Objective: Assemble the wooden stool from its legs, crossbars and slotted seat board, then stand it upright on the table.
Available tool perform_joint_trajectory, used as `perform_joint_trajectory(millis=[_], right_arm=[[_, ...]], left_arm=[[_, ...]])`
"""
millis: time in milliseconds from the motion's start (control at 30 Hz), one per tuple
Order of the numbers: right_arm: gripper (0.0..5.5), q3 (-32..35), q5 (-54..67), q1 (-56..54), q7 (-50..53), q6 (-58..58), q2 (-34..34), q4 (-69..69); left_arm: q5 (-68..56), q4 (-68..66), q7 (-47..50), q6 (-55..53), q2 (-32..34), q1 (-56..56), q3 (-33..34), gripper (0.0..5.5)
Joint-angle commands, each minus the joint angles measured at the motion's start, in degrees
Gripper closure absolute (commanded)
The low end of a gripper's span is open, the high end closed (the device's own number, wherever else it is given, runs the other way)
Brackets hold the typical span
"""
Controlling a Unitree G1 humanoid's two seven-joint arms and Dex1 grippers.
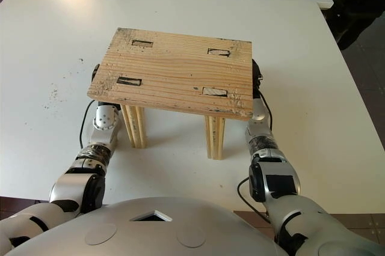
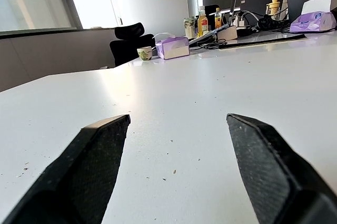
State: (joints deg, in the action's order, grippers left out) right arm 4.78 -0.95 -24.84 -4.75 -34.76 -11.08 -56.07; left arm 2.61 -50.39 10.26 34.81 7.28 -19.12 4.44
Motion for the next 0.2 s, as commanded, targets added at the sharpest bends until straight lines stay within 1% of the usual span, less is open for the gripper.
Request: perform_joint_trajectory(millis=[33, 200], right_arm=[[2.39, 0.58, 1.21, -1.00, -0.23, 3.32, 0.45, 3.13], [2.39, 1.25, 3.03, -3.17, 1.03, 7.91, 2.50, 7.26]], left_arm=[[0.72, -1.83, -0.19, -0.59, 0.04, 2.04, -0.03, 2.09], [0.73, -1.98, -0.21, -0.65, 0.02, 1.77, -0.03, 2.09]])
